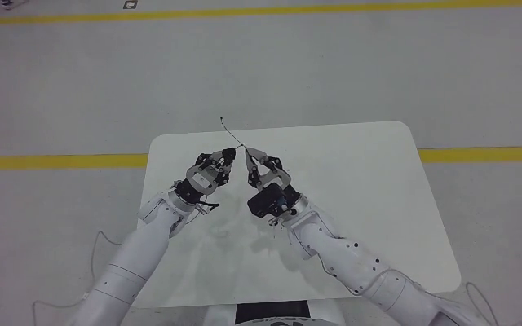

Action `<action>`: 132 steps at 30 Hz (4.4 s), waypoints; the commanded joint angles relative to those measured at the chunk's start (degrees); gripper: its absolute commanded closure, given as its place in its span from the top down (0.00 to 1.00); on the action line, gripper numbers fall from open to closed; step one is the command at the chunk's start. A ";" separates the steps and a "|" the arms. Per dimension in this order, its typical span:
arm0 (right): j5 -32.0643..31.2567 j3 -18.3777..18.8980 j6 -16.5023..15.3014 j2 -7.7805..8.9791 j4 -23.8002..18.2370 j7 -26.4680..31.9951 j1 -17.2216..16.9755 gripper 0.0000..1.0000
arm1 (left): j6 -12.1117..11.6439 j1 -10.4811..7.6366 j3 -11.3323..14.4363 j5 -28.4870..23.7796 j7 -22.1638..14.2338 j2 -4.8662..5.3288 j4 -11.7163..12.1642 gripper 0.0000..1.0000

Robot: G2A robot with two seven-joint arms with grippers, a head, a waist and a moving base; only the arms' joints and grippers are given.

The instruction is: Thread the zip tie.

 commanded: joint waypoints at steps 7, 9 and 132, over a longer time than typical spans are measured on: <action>0.00 1.59 0.00 0.75 -0.20 0.07 -1.55 0.00 | 0.00 0.00 0.00 0.00 0.00 0.00 0.00 0.00; 0.00 2.09 0.00 0.97 -0.30 0.09 -1.99 0.00 | 0.00 0.00 0.00 0.00 0.00 0.00 0.00 0.00; 0.00 4.17 -0.03 9.02 -3.12 11.41 -7.96 1.00 | 0.00 0.00 0.00 0.00 0.00 0.00 0.00 0.00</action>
